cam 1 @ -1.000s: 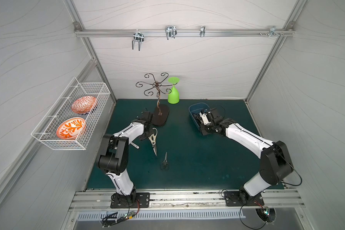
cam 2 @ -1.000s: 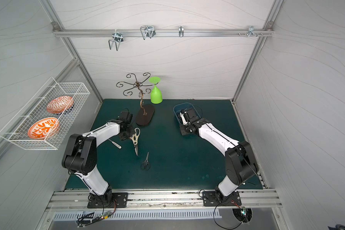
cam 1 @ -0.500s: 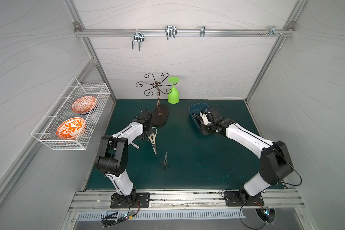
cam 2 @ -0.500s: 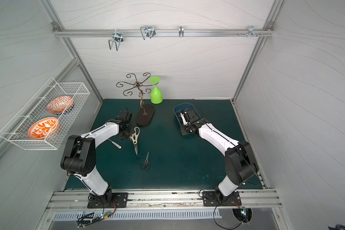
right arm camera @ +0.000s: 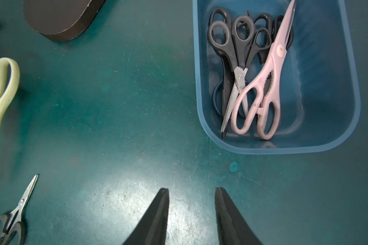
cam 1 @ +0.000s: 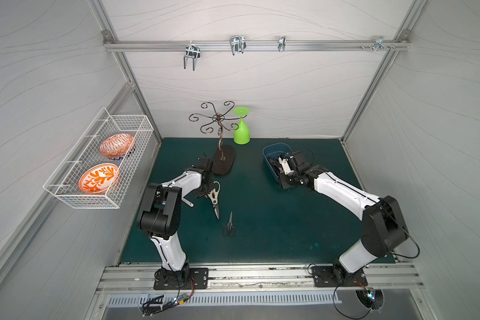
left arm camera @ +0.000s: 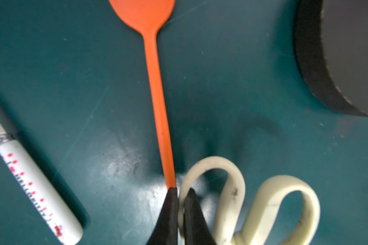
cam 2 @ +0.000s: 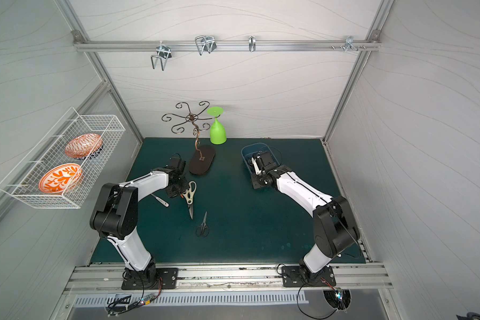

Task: Put the scissors into the storage box
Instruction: Pick up the scissors from the center of the board.

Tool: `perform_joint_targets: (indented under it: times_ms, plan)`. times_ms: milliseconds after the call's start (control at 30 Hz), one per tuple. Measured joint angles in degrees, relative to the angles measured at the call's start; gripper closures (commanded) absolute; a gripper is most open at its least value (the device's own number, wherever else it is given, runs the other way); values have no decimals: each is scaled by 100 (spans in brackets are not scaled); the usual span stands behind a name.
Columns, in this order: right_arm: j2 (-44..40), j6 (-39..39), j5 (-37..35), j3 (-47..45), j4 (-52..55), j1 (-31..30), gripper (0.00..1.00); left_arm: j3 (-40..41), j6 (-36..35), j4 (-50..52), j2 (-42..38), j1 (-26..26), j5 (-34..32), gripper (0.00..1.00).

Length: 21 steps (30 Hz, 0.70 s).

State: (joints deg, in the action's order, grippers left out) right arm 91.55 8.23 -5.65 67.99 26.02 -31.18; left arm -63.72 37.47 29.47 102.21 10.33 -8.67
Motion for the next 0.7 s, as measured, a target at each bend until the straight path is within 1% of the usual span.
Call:
perform_joint_targets:
  times_ms: [200, 433, 533, 633, 700]
  plan:
    - [-15, 173, 57, -74, -17, 227, 59, 0, 90, -24, -295, 214, 181, 100]
    - [-37, 544, 426, -267, -70, 1104, 59, -258, 492, -232, -330, 837, 520, 100]
    - [-107, 654, 420, -341, -70, 1287, 59, -656, 741, -393, -225, 1176, 632, 100]
    - [-232, 791, 417, -411, -103, 1386, 59, -1360, 984, -573, 142, 1504, 706, 100]
    - [-321, 887, 393, -494, -168, 1445, 59, -1998, 1119, -680, 551, 1703, 743, 100]
